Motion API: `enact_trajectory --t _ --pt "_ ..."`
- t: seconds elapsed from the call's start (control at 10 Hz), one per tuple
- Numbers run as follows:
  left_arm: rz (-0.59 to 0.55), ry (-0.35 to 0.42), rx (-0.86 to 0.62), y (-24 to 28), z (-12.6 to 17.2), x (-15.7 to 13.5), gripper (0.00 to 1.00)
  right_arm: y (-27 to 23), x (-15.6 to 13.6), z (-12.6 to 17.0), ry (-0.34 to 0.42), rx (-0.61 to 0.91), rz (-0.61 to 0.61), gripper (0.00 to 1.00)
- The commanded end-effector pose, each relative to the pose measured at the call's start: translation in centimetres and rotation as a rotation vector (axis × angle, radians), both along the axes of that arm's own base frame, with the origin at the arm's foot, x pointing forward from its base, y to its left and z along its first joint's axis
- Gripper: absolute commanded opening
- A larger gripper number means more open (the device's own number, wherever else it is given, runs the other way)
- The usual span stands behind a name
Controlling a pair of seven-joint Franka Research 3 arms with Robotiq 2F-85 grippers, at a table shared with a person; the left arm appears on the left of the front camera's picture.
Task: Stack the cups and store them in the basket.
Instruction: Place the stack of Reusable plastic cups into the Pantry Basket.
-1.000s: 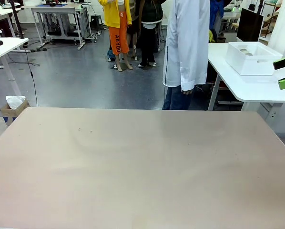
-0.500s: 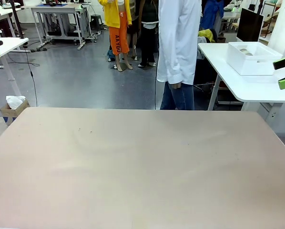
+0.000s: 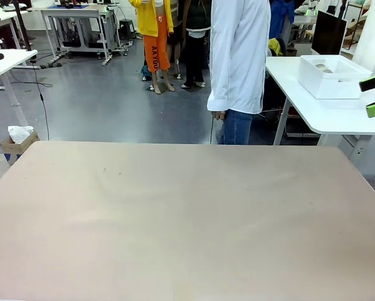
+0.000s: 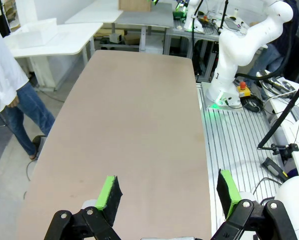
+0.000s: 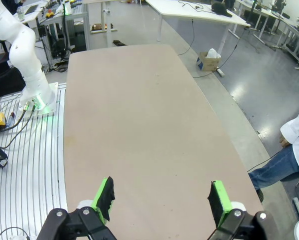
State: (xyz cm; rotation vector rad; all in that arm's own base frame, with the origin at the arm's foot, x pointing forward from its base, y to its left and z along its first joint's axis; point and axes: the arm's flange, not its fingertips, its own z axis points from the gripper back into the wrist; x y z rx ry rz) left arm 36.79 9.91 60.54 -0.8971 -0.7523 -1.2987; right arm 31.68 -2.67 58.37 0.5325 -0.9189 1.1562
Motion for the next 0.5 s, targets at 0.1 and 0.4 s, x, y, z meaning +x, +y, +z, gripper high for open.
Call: enact_trajectory --t 0.1,0.4 --pt "0.002 0.005 -0.013 -0.22 0.32 -0.15 1.0 0.07 0.23 0.21 -0.006 0.019 0.003 1.0" --pt "0.002 0.005 -0.013 -0.22 0.32 -0.15 1.0 0.07 0.23 0.21 -0.006 0.019 0.003 1.0"
